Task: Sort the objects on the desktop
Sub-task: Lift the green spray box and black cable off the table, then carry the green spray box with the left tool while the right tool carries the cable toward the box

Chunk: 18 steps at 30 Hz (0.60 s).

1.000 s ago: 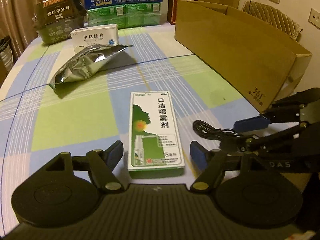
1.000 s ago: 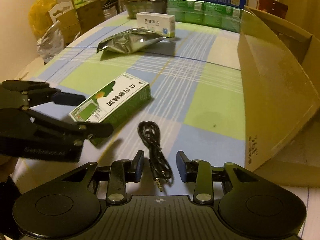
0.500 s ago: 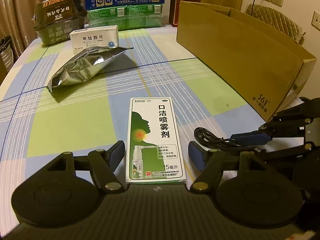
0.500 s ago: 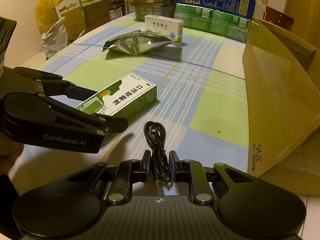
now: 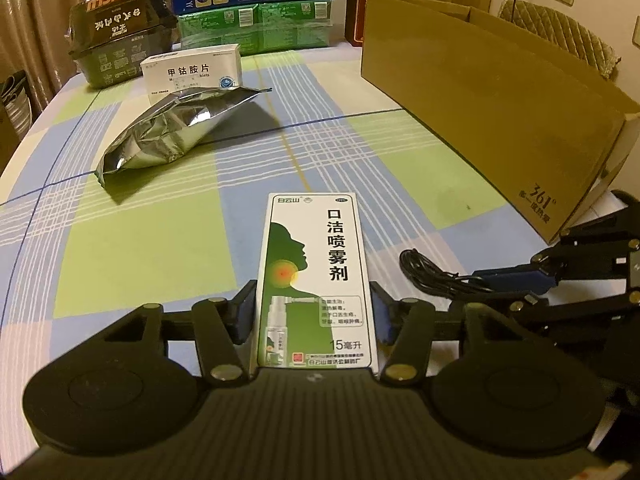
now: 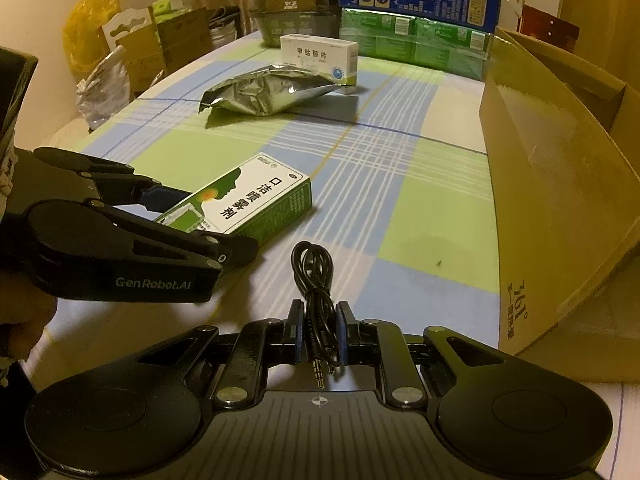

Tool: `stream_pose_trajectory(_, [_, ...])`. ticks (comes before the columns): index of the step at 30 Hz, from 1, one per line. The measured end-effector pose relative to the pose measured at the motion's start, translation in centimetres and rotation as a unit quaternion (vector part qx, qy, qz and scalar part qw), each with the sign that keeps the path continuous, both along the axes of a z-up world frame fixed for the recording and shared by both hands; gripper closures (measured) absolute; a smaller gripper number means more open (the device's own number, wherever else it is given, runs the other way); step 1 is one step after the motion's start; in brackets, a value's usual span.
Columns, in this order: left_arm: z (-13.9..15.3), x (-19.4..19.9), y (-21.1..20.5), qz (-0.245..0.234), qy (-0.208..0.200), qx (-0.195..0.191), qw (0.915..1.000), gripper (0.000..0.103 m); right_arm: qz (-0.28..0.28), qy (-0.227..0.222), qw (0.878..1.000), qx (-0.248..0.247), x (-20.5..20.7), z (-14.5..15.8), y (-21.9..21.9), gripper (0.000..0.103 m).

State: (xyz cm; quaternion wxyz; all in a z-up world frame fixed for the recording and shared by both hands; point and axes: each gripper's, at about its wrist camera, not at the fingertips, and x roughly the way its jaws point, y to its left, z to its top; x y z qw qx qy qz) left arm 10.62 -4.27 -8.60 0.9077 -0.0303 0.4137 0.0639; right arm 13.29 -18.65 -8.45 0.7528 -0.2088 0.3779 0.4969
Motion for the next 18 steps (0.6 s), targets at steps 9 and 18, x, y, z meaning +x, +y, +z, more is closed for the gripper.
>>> stream_pose_trajectory(9, [0.2,-0.1,0.2,0.01,-0.003,-0.005,0.9999,0.052,-0.023,0.004,1.0,0.017,0.8,0.4,-0.4,0.091])
stream_pose_trajectory(18, [0.7,-0.5,0.3,0.015,-0.013,-0.012,0.9997,0.052,-0.036,0.003,0.999,0.032,1.0,1.1,-0.9,0.091])
